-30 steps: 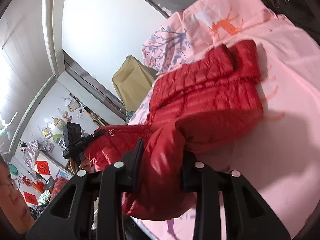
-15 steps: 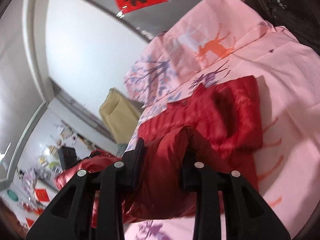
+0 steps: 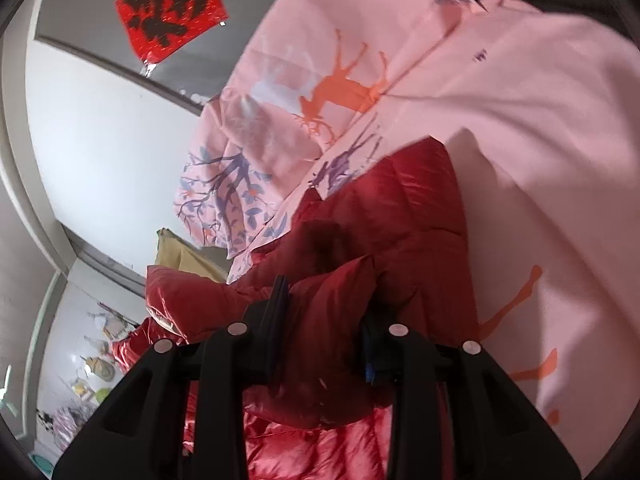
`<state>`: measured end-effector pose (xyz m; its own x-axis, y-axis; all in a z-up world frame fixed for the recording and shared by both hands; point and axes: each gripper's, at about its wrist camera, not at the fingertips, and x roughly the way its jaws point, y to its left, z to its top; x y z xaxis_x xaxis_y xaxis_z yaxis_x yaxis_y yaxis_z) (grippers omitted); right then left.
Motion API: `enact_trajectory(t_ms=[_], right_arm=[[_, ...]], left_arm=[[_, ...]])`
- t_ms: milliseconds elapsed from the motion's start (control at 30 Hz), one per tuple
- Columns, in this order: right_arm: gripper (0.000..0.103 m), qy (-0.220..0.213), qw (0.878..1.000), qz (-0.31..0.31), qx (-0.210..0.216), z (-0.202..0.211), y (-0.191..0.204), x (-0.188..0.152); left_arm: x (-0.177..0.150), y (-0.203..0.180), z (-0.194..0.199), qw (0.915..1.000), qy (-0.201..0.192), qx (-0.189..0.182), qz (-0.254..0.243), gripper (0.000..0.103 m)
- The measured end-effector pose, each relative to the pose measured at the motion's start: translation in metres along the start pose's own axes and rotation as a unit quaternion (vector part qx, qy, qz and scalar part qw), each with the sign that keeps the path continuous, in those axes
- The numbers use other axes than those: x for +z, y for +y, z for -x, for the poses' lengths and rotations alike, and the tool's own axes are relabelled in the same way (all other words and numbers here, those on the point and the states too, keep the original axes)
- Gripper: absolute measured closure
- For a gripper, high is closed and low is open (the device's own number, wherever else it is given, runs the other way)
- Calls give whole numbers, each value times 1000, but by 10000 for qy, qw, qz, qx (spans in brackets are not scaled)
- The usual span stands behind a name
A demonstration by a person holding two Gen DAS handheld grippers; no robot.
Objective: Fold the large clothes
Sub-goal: 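Lift the hem with both tools and fold it toward the collar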
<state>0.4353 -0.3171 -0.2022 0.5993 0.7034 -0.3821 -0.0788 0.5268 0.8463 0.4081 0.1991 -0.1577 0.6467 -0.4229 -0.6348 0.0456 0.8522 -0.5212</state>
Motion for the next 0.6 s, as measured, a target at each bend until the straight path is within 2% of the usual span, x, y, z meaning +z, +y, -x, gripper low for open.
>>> enact_trajectory(t_ms=[100, 167, 200, 267, 300, 333, 367, 400, 433, 500, 600], right_arm=[[67, 58, 9998, 175, 46, 4, 3, 0], [52, -28, 9990, 239, 382, 15, 10, 1], [42, -93, 9978, 249, 607, 21, 14, 2], [33, -189, 9949, 388, 911, 32, 26, 3], [28, -237, 9937, 500, 970, 38, 33, 3], [25, -329, 9922, 684, 985, 43, 41, 2], [25, -427, 9905, 902, 947, 49, 48, 1], [23, -493, 9891, 1055, 901, 52, 53, 0], [22, -592, 9870, 1262, 805, 56, 60, -2], [22, -717, 9846, 1474, 601, 61, 65, -3], [22, -791, 9842, 1558, 281, 62, 61, -1]], left_arm=[[-5, 11, -1, 9990, -211, -261, 295, 80], [-8, 13, 2, 9981, -275, -388, 394, 71], [-6, 10, 7, 9988, -219, -344, 280, 66], [-2, 4, 24, 9985, -418, -349, 110, 54], [1, 3, 35, 9976, -553, -400, 87, 43], [3, 2, 49, 9961, -697, -535, 90, 28], [5, 2, 61, 9940, -846, -677, 116, 22], [5, 1, 74, 9916, -1083, -693, 133, 12], [5, 0, 84, 9899, -1295, -567, 117, 3], [5, -3, 106, 9843, -1744, -278, -66, 3], [6, 0, 109, 9832, -1821, 38, -149, 3]])
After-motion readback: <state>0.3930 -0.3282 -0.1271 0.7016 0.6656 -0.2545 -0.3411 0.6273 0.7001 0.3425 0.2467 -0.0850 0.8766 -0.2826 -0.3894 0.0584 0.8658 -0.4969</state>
